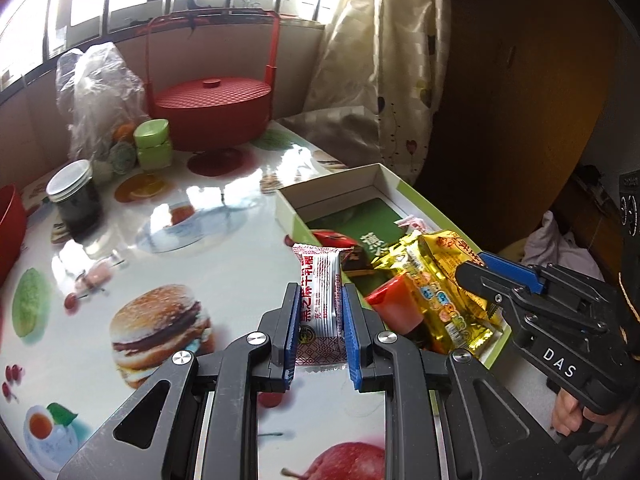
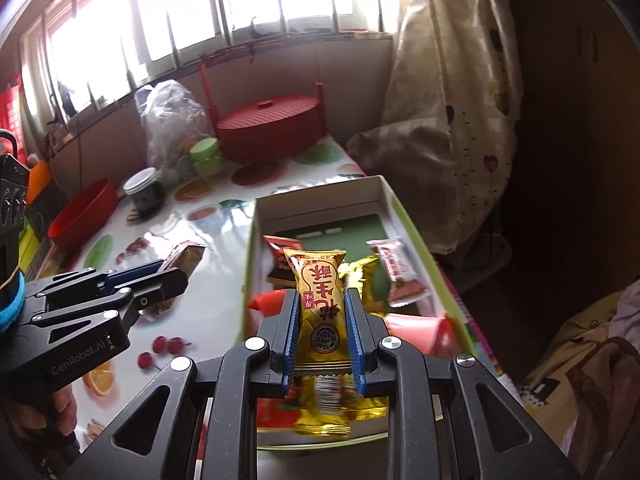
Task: Organize snacks
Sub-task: 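Carry the yellow packet and white packet over the green box with both grippers, then open both grippers to drop the yellow and white packets into the box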
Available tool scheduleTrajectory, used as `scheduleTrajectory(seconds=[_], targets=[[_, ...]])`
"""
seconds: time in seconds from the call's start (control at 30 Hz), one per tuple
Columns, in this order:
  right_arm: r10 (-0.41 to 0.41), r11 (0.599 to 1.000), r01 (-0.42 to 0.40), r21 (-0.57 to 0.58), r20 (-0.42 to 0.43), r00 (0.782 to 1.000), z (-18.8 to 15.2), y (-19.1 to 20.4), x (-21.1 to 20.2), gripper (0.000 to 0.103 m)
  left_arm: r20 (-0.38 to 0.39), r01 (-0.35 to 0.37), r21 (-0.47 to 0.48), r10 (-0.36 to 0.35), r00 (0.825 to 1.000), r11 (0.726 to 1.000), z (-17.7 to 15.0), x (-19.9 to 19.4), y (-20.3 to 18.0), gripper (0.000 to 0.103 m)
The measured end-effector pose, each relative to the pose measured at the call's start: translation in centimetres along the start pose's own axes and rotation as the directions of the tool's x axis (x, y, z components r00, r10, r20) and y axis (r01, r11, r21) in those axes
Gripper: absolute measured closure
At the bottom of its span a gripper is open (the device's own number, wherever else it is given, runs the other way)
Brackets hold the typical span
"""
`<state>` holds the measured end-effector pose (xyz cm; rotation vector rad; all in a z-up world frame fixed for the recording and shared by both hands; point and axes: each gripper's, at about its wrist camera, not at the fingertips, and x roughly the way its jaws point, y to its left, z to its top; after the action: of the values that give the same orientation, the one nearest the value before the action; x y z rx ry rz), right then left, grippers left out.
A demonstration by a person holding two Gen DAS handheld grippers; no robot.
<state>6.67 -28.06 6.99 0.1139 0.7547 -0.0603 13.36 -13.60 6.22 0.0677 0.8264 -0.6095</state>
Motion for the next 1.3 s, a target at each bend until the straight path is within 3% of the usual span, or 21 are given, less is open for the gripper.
scheduleTrajectory(seconds=[0.6, 1.3], targets=[[-0.072, 0.996, 0.072, 0.042, -0.009, 0.997, -0.9, -4.1, 0.3, 0.082, -0.045, 0.046, 0.006, -0.046, 0.998, 0.999, 1.2, 4.1, -2.7, 0.082], [-0.067, 0.997, 0.067, 0.033, -0.011, 0.998, 0.1, -3.6, 2.2, 0.080, -0.062, 0.037, 0.001, -0.037, 0.997, 0.999, 2.0, 5.4, -2.8, 0.080]])
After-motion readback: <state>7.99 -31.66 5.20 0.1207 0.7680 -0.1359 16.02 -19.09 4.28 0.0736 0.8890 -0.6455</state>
